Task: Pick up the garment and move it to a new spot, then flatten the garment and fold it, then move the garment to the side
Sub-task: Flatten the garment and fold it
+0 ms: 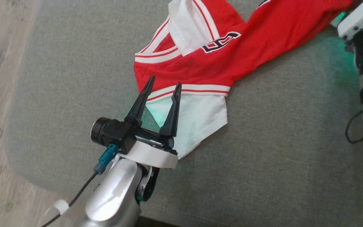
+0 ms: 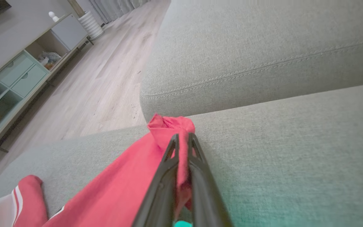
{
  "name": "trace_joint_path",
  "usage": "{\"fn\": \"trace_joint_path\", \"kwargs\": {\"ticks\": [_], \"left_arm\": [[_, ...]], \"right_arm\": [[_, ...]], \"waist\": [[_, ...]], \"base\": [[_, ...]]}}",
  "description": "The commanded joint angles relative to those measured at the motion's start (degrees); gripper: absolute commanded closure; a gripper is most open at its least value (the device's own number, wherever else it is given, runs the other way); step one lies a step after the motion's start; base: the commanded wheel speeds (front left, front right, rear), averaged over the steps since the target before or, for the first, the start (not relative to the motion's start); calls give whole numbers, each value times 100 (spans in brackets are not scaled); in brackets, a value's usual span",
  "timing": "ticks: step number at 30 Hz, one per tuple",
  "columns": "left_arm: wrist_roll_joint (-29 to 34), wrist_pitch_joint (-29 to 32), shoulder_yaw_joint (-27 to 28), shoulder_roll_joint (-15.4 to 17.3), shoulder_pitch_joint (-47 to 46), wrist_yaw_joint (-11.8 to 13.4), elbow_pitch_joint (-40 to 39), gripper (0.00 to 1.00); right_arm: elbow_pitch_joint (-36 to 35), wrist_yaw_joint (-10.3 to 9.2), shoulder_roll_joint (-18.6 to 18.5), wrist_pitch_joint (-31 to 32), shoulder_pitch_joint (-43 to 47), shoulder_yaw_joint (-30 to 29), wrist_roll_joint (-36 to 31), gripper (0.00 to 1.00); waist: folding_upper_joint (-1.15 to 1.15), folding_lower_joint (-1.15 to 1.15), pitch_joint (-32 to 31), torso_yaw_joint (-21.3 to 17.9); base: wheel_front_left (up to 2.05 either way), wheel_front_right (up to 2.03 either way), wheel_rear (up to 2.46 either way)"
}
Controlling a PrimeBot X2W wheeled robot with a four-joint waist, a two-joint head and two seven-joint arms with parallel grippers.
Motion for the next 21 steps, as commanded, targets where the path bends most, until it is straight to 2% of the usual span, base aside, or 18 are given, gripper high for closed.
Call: {"fn": "trace_joint_path", "kwargs": {"ticks": [1,5,12,21], "left_arm": [[30,-29,250,45,-37,-8,-142,0],[84,-29,374,45,82,-31,-83,0],[241,-29,691,45,418,-98,39,0],[415,-29,1119,45,886,-191,108,0]], "right_arm": [[-227,-4,38,-99,102,181,77,100],[-369,-4,-13,-322,440,577,193,100],[-755,-4,107,-620,1181,950,461,100],[-1702,-4,276,-887,2549,810,578,100]], "waist": [[0,0,-172,-86],[0,0,-537,-256],[0,0,-1240,-715],[0,0,-1928,-1301]], "base": [[0,0,0],[0,0,0],[0,0,0],[0,0,0]]}}
